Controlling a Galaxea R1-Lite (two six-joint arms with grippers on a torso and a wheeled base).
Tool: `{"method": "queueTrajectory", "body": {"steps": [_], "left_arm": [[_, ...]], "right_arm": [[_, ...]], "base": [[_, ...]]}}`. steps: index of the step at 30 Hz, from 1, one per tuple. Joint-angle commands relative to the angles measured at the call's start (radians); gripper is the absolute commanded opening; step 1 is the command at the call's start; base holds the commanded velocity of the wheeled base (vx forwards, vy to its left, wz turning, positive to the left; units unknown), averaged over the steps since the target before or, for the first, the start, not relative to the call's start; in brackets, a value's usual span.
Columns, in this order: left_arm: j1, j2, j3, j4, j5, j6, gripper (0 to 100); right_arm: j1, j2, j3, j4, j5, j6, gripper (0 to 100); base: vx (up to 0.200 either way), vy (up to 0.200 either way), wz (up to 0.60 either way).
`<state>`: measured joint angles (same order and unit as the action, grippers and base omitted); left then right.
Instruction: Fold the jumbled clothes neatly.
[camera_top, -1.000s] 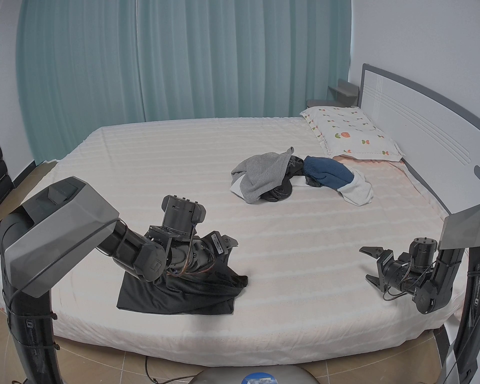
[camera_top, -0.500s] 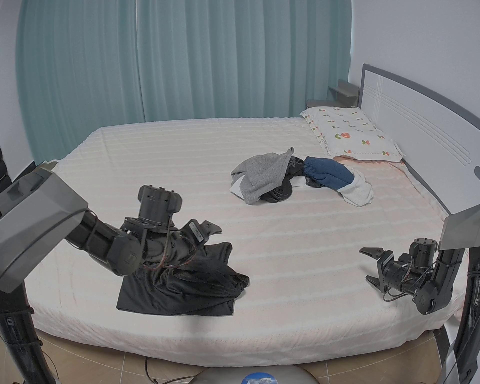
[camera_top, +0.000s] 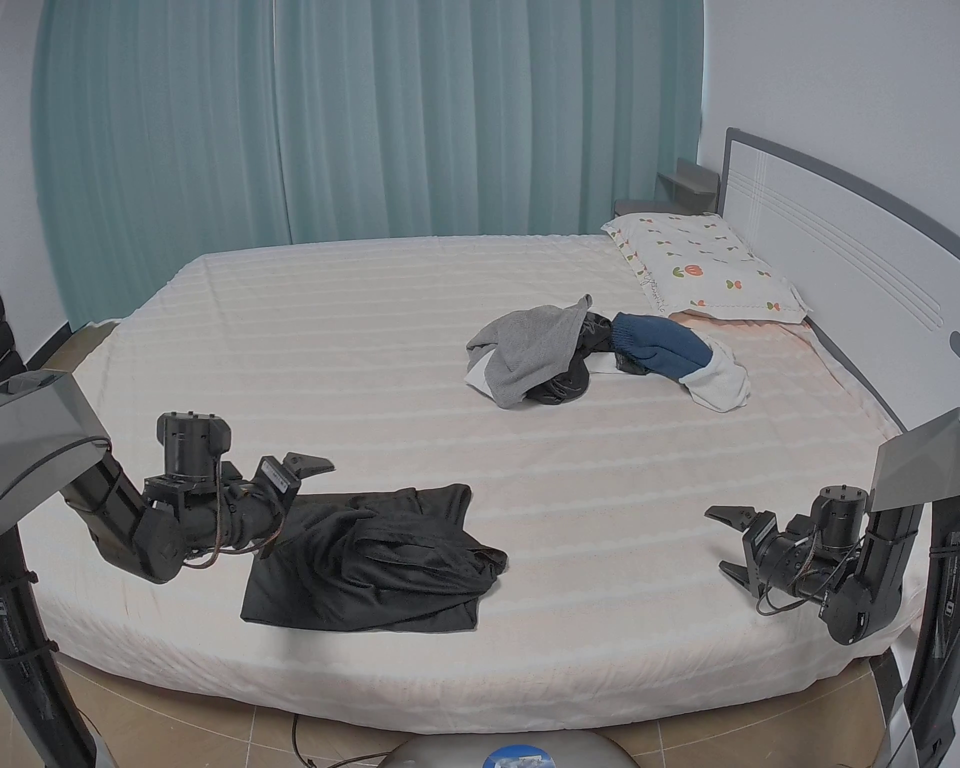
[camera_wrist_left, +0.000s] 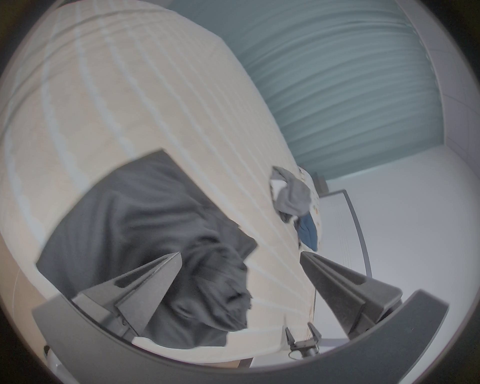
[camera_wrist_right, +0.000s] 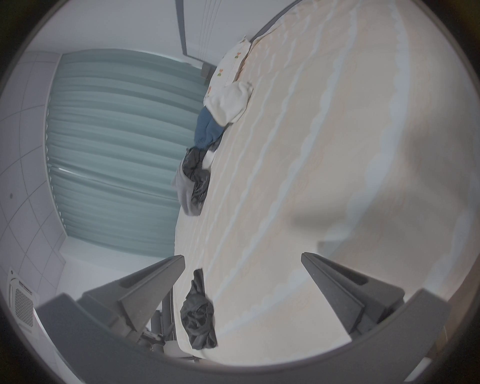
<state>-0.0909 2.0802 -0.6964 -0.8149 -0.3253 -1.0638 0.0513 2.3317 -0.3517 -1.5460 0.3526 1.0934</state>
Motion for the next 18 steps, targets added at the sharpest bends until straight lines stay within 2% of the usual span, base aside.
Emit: {"method": "queueTrajectory", "body": {"steps": [1, 9, 12, 14, 18], "left_arm": [[0.04, 0.032, 0.031, -0.01, -0.006, -0.005, 100], [0.042, 0.064, 0.026, -0.024, -0.006, -0.001, 100], [0.042, 0.066, 0.031, -0.026, -0.004, -0.002, 100], [0.042, 0.064, 0.034, -0.027, -0.004, -0.004, 100], [0.042, 0.07, 0.035, -0.066, -0.004, -0.005, 100]], "right_arm": [[0.042, 0.0, 0.039, -0.019, -0.001, 0.0, 100], [0.058, -0.008, 0.05, -0.019, -0.006, -0.001, 100], [0.081, -0.025, 0.068, -0.02, -0.023, -0.041, 100], [0.101, -0.037, 0.076, -0.019, -0.032, -0.06, 100], [0.223, -0.095, 0.082, -0.019, -0.103, -0.162, 100]], "base": [[0.0, 0.2, 0.0], [0.0, 0.2, 0.0], [0.0, 0.2, 0.0], [0.0, 0.0, 0.0], [0.0, 0.0, 0.0]]}}
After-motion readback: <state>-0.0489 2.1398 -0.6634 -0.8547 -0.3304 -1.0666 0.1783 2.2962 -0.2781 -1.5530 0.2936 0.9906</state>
